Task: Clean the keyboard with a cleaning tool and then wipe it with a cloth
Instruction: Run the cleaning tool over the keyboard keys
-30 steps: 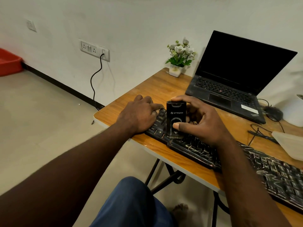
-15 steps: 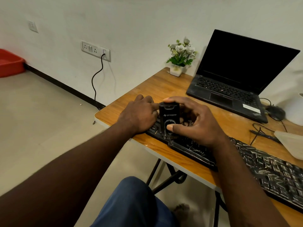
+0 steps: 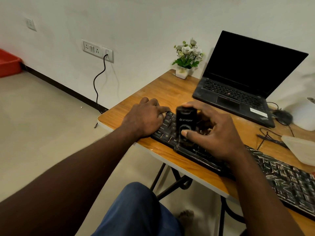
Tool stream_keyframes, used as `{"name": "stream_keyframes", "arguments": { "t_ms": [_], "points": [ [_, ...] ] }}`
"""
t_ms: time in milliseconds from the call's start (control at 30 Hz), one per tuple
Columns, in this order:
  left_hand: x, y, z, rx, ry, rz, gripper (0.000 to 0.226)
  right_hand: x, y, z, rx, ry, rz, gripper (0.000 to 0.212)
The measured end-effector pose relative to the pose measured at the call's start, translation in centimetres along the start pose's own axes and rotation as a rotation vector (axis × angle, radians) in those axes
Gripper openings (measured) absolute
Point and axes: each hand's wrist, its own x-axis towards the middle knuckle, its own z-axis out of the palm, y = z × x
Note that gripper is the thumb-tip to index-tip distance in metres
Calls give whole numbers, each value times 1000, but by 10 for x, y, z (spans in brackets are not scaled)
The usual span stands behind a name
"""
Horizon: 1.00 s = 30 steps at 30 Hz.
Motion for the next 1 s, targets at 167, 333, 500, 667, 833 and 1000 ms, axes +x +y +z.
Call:
{"name": "stream_keyframes", "arguments": {
  "t_ms": [167,333,500,667,833,1000],
  "points": [
    [-1,1,0,4,2,4,46,-1,-9,1,-71,-26,-28,68],
    [-2,1,0,4,8,12,45,-4,-20,0,-34,-135,-53,68],
    [-2,0,0,-11,10,9,43,-4,-20,1,-75,-83,-28,68],
    [-2,1,-2,2,2,10,37,8,-27,15,7,37,-41,69],
    [-5,-2,-2,-19,14,11,36,17,-29,40,-88,52,-60,69],
    [-2,-2,-2,-5,8,17,39,6,-19,9,47,-17,59,68]
  ]
}}
